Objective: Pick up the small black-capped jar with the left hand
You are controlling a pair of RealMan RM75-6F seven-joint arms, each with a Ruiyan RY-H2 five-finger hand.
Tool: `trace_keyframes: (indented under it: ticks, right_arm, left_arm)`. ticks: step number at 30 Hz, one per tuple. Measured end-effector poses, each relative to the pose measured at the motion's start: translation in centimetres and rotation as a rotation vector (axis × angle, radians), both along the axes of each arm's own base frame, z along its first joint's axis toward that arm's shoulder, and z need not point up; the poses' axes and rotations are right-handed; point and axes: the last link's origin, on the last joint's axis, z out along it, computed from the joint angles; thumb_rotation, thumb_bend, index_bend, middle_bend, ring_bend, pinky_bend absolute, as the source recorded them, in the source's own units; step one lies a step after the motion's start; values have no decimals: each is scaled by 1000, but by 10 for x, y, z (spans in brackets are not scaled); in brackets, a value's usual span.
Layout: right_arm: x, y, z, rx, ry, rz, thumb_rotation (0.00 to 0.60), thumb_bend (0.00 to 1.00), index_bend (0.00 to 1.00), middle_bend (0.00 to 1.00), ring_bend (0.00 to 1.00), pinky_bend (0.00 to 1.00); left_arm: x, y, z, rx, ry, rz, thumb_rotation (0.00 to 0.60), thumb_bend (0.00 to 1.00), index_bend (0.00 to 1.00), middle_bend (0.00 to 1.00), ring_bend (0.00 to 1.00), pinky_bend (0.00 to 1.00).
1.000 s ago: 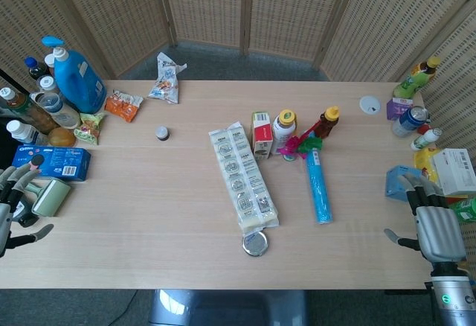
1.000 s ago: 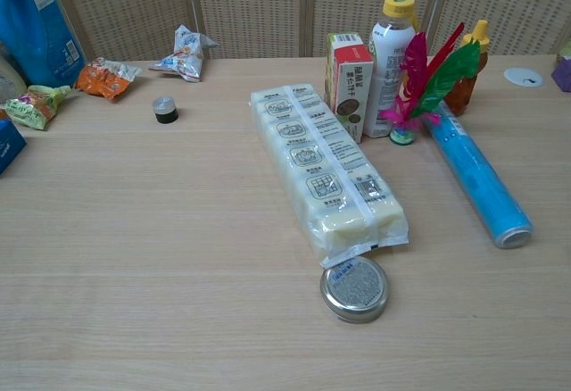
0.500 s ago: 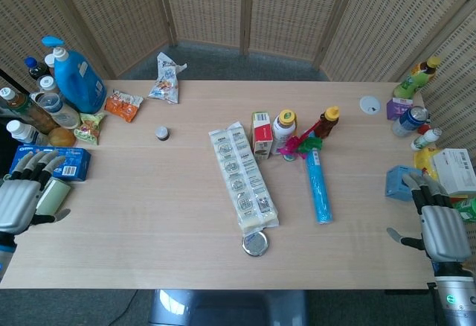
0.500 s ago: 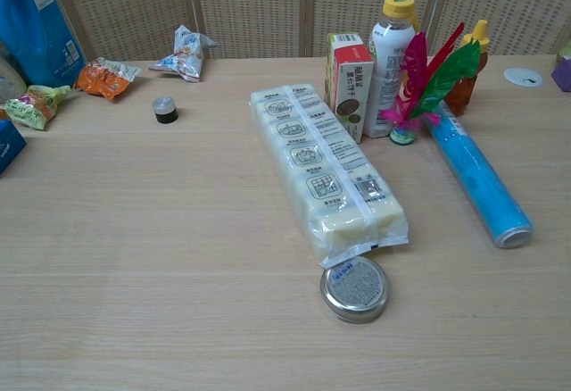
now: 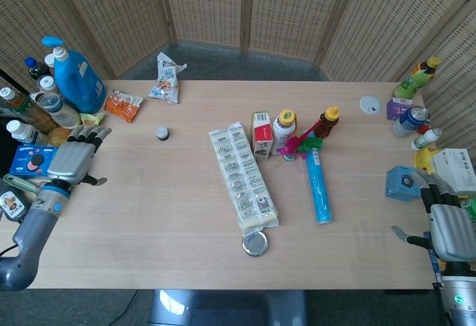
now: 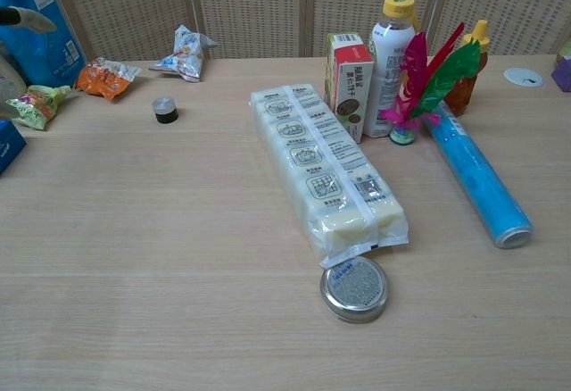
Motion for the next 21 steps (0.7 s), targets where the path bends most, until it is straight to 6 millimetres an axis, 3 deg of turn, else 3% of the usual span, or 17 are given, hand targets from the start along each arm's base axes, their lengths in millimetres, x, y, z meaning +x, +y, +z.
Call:
trace_keyframes:
  ticks: [10, 21]
  right_arm:
    - [-4, -2, 7, -12, -27, -13, 600, 0, 0, 0, 0, 0]
    - [-5, -4, 11, -30, -35, -19, 600, 0, 0, 0, 0, 0]
  left_arm:
    - [29, 46, -47, -33, 65, 47, 600, 0, 49, 0, 0, 0]
    - [38, 87, -75, -30, 106, 129, 600, 0, 57, 0, 0, 0]
